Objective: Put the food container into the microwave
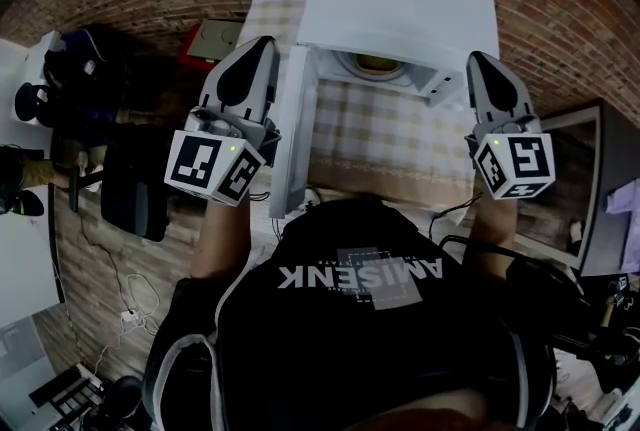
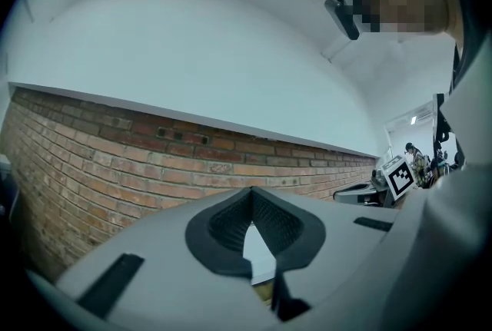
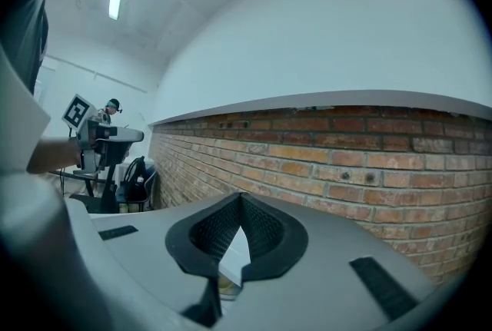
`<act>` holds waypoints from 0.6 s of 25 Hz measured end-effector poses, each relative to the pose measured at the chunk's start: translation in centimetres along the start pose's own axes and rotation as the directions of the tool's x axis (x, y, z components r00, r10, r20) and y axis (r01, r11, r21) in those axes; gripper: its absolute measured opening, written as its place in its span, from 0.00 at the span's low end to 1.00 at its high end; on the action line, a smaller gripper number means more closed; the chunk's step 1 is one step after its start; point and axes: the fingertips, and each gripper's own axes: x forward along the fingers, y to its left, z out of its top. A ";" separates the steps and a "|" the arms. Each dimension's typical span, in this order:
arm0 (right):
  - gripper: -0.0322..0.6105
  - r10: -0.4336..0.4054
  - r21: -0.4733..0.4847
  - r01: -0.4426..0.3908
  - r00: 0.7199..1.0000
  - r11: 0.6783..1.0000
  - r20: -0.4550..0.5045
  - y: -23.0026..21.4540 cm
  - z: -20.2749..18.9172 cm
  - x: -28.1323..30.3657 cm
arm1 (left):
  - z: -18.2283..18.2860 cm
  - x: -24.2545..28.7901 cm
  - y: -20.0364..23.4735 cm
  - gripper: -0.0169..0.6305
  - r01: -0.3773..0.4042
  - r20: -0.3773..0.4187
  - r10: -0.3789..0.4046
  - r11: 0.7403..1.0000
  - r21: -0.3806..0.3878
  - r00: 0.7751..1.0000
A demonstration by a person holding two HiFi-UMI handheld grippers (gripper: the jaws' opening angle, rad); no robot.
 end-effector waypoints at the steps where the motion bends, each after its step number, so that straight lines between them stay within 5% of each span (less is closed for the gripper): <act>1: 0.11 -0.004 -0.010 0.004 1.000 1.000 -0.002 0.0 0.2 0.1 | 0.1 0.0 0.1 0.05 -0.003 0.000 0.003 1.000 -0.009 1.000; 15: 0.11 0.007 -0.041 -0.007 1.000 0.999 0.021 1.2 1.6 0.7 | 0.5 -0.7 1.5 0.05 -0.032 -0.005 0.032 0.999 0.009 0.999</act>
